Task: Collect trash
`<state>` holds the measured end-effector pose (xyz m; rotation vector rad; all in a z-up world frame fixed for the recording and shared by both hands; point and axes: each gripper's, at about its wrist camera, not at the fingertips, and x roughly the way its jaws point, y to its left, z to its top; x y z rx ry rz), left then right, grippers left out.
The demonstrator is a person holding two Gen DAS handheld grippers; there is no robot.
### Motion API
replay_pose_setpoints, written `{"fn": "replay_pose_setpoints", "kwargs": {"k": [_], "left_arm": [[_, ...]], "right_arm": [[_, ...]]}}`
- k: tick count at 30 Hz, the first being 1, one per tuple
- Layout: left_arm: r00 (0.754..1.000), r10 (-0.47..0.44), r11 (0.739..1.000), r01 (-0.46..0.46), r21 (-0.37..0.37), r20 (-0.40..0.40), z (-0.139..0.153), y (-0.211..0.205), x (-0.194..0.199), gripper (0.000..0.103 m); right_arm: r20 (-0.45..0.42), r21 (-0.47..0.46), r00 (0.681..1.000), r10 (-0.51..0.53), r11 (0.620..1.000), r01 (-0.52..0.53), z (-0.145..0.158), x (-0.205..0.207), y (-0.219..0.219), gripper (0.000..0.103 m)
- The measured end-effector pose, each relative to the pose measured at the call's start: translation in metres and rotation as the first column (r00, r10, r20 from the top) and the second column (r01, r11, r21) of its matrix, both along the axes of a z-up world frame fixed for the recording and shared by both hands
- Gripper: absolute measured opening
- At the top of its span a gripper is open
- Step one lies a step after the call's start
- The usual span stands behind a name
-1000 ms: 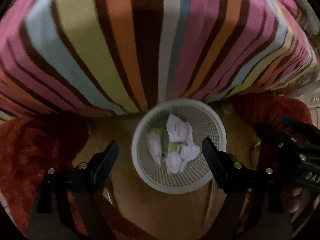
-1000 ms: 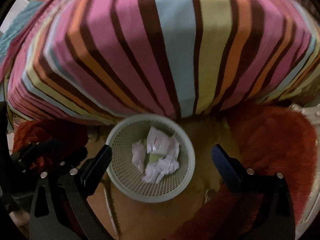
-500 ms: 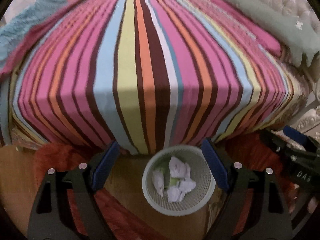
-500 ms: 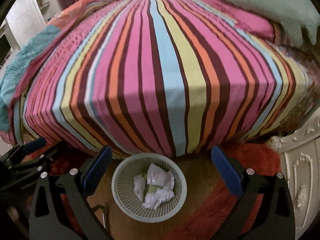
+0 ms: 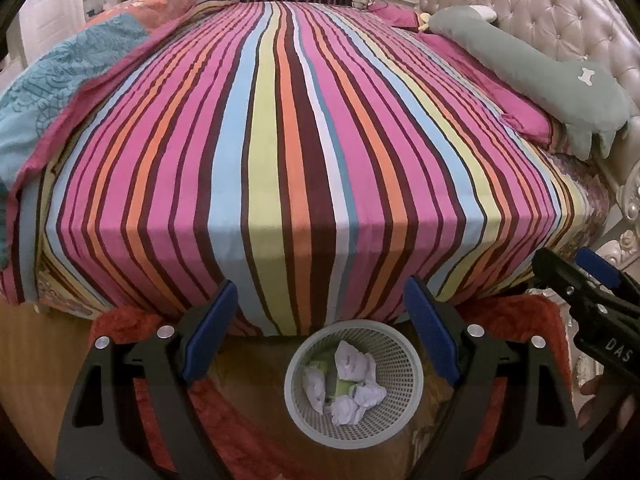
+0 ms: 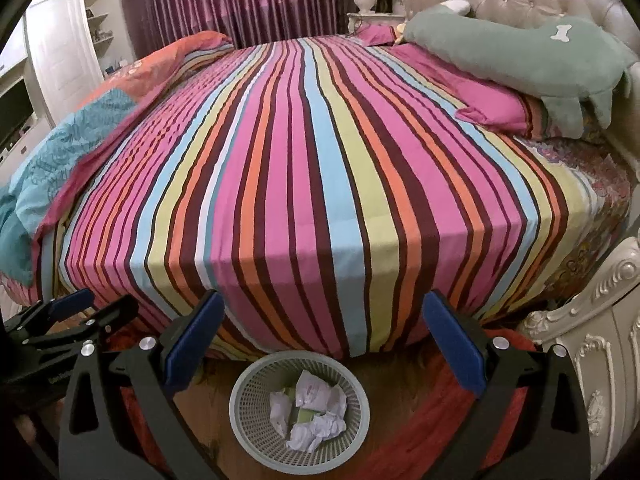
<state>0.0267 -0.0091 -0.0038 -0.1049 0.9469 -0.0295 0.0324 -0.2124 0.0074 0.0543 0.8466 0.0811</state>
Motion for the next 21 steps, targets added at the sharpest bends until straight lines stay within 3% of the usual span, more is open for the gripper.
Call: {"fn": "replay_pose_setpoints", "kwargs": {"k": [21], "left_arm": [[1.000,-0.002,1.000,0.002,-0.005,0.013,0.0017,0.0021,-0.0002,0.083]], "right_arm": [[0.032,-0.030,0.999,0.018,0.999,-0.017,0.0057,-0.0038,0.0083,0.095]]}}
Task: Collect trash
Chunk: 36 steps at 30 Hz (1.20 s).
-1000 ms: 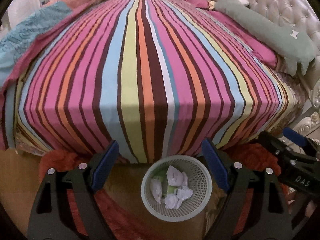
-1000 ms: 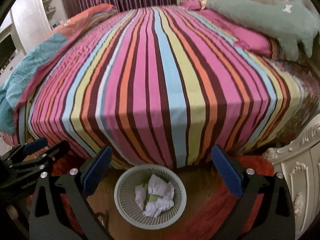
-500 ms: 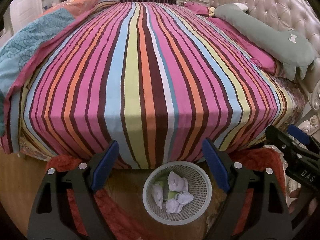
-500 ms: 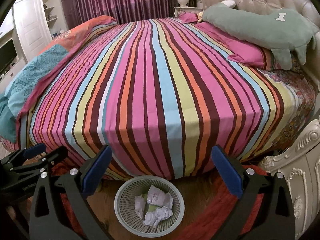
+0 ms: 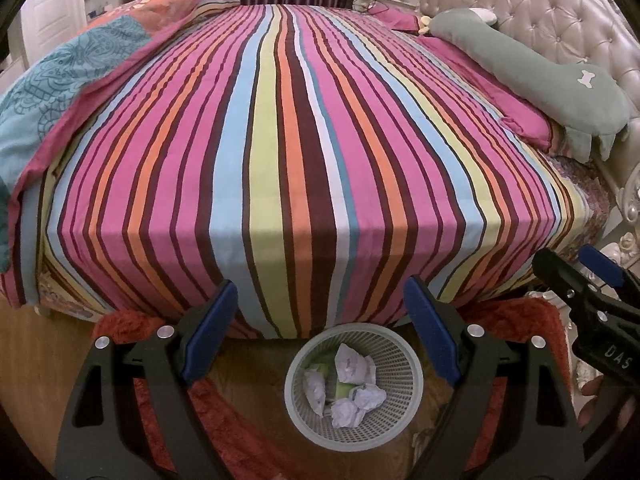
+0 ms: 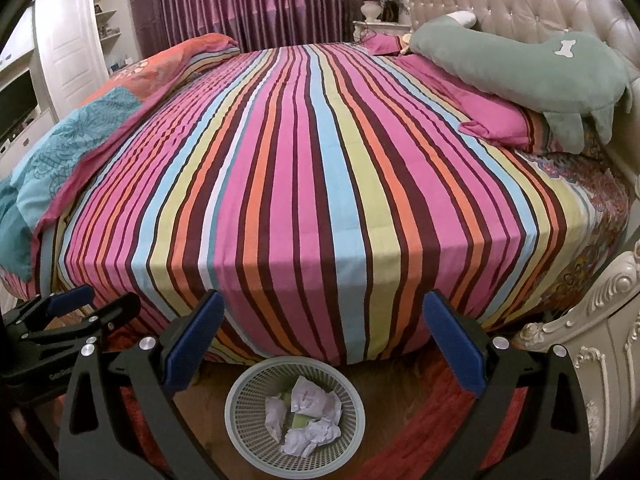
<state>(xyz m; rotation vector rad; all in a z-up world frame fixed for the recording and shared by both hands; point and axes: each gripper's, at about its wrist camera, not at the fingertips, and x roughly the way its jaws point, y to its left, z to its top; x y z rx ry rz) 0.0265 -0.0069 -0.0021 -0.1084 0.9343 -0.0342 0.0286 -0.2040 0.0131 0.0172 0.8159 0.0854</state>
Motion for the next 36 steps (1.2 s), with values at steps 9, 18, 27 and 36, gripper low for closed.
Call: {"fn": "replay_pose_setpoints", "kwargs": {"k": [9,18,27,36], "left_arm": [[1.000,-0.005,1.000,0.006,-0.030,0.006,0.0028,0.0011,-0.0007,0.083],[1.000,-0.007,1.000,0.008,-0.024,0.006,0.0022,0.0009,-0.0006,0.083],[1.000,-0.014,1.000,0.014,-0.023,-0.003,0.0018,0.0003,0.0003,0.083],[1.000,0.000,1.000,0.000,0.002,0.010,0.0037,-0.0005,0.0004,0.083]], "right_arm": [[0.003,0.001,1.000,0.000,1.000,0.000,0.0016,0.0004,-0.0007,0.095],[0.005,0.000,1.000,0.000,1.000,0.000,0.0017,0.0002,-0.0010,0.095],[0.004,0.001,1.000,0.001,1.000,-0.001,0.0017,0.0008,-0.0010,0.095],[0.002,0.001,1.000,0.000,1.000,0.000,0.0015,0.0011,-0.0009,0.095]]}}
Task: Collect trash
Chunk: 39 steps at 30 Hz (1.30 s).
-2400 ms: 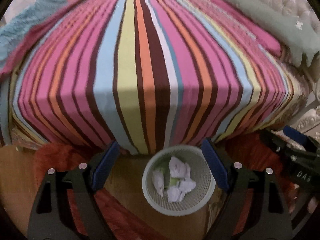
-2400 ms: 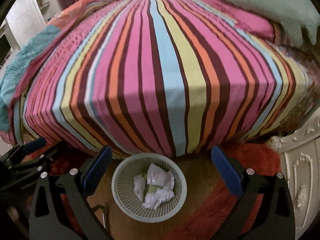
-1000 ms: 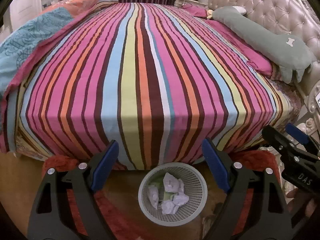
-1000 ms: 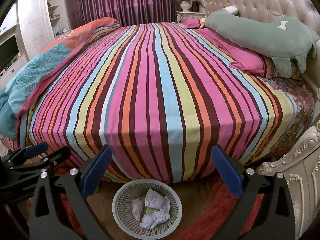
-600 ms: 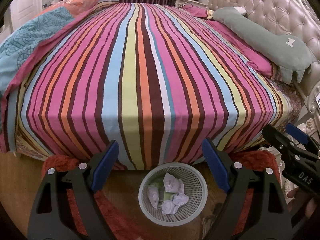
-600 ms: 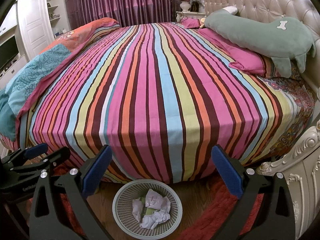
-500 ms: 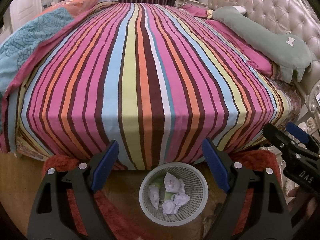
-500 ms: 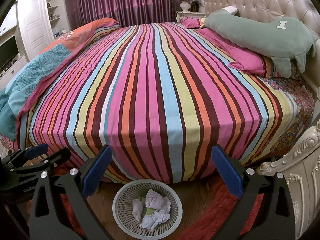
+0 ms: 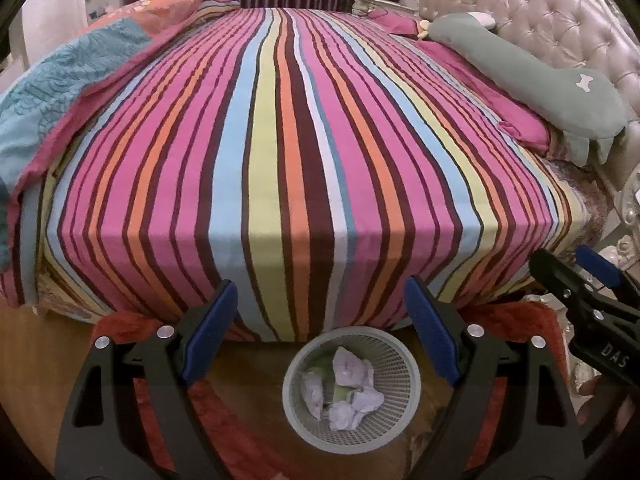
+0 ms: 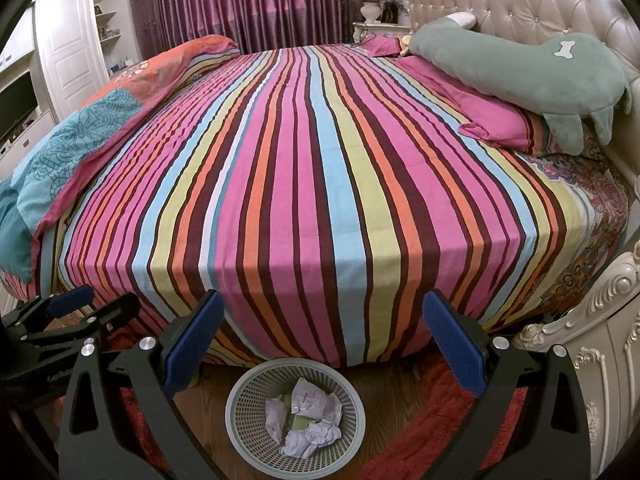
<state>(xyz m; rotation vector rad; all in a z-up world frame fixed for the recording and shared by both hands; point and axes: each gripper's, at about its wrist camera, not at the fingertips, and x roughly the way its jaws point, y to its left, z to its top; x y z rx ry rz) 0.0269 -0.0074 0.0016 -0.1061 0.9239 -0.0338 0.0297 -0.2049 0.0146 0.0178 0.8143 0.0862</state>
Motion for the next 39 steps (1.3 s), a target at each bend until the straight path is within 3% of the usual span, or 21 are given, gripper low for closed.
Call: {"fn": "replay_pose_setpoints", "kwargs": {"k": [4,13,19,27,34,39], "left_arm": [[1.000,0.004,1.000,-0.004,-0.017,0.004,0.002,0.002,0.000,0.083],[0.999,0.019,1.000,-0.019,0.017,0.027,0.011,0.001,-0.002,0.083],[0.996,0.052,0.991,-0.060,0.121,0.074,0.019,-0.006,-0.004,0.083],[0.993,0.062,0.989,-0.074,0.131,0.098,0.023,-0.002,-0.007,0.083],[0.996,0.073,0.994,-0.077,0.072,0.059,0.021,0.005,-0.003,0.083],[0.995,0.067,0.992,-0.075,0.100,0.079,0.023,0.002,-0.004,0.083]], "right_arm": [[-0.002,-0.001,1.000,-0.001,1.000,0.001,0.000,0.001,0.002,0.095],[-0.003,0.002,1.000,-0.002,1.000,0.002,0.000,0.001,0.002,0.095],[-0.004,0.003,1.000,-0.001,1.000,0.001,0.000,0.001,0.002,0.095],[-0.012,0.017,1.000,-0.008,1.000,0.008,-0.001,0.001,0.002,0.095],[-0.006,0.019,1.000,-0.009,1.000,0.009,0.000,0.001,0.002,0.095],[-0.009,0.020,1.000,-0.009,1.000,0.010,0.000,0.001,0.002,0.095]]}}
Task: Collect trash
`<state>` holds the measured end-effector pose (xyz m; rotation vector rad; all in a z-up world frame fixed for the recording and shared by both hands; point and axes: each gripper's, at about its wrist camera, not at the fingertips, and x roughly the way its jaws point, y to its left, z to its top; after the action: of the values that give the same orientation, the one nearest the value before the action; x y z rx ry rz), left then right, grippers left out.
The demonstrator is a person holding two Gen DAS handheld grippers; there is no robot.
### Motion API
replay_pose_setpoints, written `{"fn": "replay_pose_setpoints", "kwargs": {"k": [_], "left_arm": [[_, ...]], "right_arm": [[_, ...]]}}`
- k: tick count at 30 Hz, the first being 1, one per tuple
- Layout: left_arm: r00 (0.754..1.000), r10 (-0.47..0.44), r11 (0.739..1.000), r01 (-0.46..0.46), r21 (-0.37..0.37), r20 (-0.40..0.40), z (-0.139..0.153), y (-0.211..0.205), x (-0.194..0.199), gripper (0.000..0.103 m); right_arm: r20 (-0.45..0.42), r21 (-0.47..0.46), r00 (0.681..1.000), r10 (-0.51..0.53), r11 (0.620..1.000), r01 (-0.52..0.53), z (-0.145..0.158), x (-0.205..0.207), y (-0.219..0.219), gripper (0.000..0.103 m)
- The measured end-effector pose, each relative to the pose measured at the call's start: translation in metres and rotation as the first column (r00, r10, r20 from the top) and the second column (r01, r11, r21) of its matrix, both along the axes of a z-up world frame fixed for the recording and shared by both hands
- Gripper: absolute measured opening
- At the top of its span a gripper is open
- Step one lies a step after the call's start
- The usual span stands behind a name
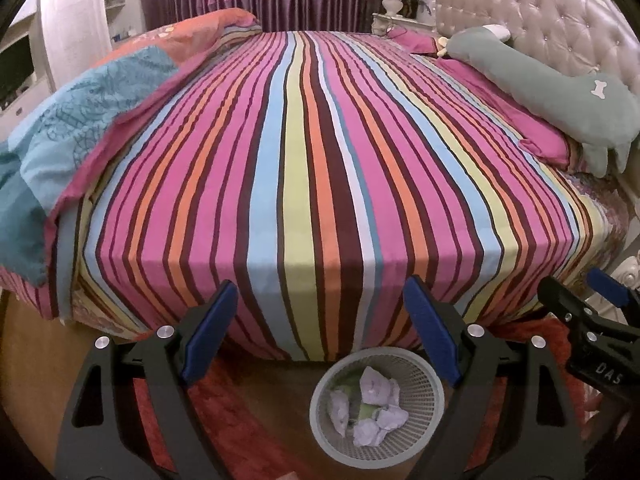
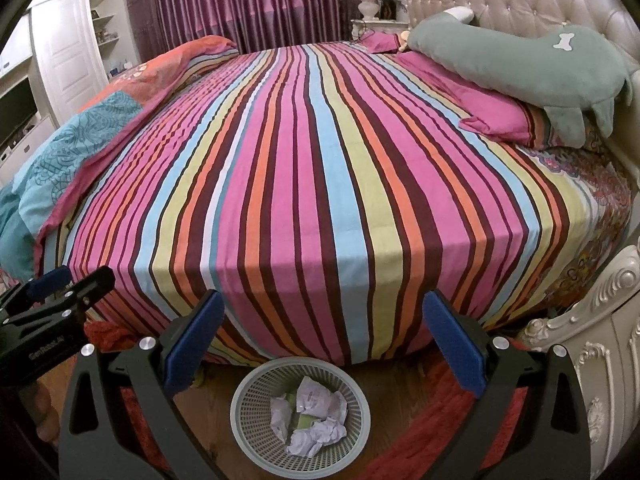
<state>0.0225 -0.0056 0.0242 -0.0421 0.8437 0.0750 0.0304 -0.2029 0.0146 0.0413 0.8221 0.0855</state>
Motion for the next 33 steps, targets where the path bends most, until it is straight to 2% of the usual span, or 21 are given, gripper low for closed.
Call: {"fn": "replay_pose_setpoints", "kwargs": {"k": [16,33], "left_arm": [[0.999,-0.029,0.999,0.029,0.022,-0.013,-0.001,-0.008,0.014,0.083],[0.991,-0.057,0.998,0.059,0.015,-0.124,-0.037,-0.018,0.075,0.083]], "right_arm": [[-0.019,0.000,1.000,-0.023,1.000,0.023,-0.008,0.010,-0.004,0.095],[-0.143,0.000,0.989,-0.044,0.999,0.045,-0.044,0.054,-0.006,0.095]]}}
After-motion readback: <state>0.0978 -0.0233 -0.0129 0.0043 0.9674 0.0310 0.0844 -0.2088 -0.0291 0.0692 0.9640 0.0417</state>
